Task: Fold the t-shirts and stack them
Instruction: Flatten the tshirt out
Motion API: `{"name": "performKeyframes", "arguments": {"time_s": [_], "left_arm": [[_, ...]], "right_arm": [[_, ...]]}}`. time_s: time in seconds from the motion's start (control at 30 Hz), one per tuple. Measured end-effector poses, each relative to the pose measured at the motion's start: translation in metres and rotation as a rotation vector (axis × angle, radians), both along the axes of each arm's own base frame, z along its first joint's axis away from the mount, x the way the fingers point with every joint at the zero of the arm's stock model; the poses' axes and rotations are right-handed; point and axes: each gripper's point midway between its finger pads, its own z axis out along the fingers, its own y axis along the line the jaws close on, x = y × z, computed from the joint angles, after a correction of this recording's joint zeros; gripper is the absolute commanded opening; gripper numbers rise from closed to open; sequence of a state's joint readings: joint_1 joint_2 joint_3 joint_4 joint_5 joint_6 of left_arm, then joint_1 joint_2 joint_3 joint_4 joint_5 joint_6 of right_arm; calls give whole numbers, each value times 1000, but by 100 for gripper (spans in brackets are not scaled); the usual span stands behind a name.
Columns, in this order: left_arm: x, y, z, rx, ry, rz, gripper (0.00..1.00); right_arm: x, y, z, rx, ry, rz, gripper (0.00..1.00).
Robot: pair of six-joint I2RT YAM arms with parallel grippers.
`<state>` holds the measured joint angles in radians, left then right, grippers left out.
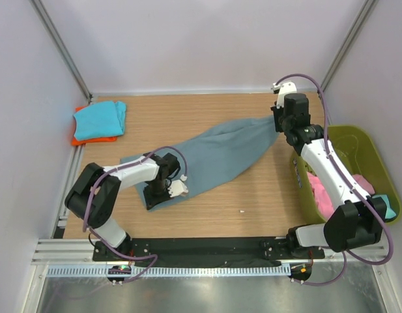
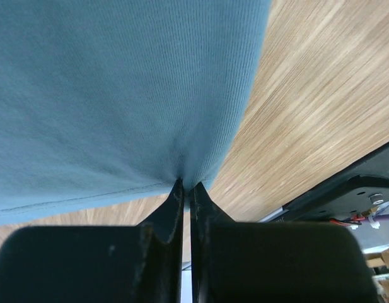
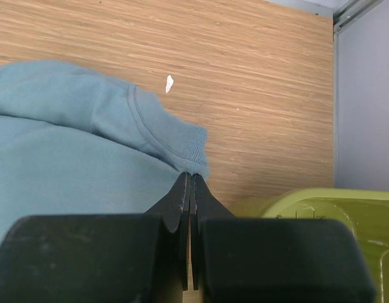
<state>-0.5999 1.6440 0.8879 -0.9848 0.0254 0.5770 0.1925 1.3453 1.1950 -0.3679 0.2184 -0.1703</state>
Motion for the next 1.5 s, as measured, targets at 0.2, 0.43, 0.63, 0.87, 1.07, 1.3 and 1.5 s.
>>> {"name": "performKeyframes", "arguments": {"time_s": [0.2,0.43,0.63,0.87,1.07,1.3,1.5], "left_arm": [[19,-15,35,-106,-136,-10,0],[55,-37,163,-351,-513,-63,0],[27,-13,218,-392,-621,-136,0],[23,13,276,-409,-887,-172,0],[72,18,297,-327,-1109,-148,0],[215,34,194,-119,-960,61,0],[338,71,148,-2,-967,306,51]], "right_arm": [[-3,1,20,23,-29,7,1],[-24,13,73,83,-95,89,1],[-73,32,95,130,-67,243,1],[-126,30,142,157,-168,293,1],[-97,29,175,143,-272,265,1],[45,38,66,87,-49,177,1],[148,46,-74,53,197,116,71]]}}
